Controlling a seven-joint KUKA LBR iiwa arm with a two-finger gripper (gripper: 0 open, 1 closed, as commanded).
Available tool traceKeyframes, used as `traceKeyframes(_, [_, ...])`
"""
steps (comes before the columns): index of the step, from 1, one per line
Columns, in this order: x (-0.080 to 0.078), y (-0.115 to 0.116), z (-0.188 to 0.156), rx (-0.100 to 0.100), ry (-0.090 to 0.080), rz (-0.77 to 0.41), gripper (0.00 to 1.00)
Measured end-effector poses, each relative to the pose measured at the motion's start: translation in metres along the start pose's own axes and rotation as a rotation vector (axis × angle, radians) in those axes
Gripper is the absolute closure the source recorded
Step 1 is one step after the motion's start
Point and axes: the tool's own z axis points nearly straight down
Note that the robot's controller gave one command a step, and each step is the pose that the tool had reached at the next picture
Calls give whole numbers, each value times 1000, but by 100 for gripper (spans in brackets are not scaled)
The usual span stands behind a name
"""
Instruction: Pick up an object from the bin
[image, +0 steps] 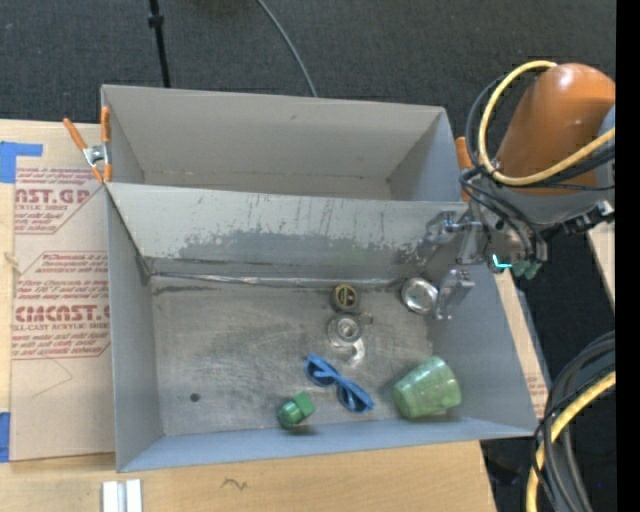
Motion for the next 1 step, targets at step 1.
traceKeyframes(1, [31,84,133,-3,3,103,0])
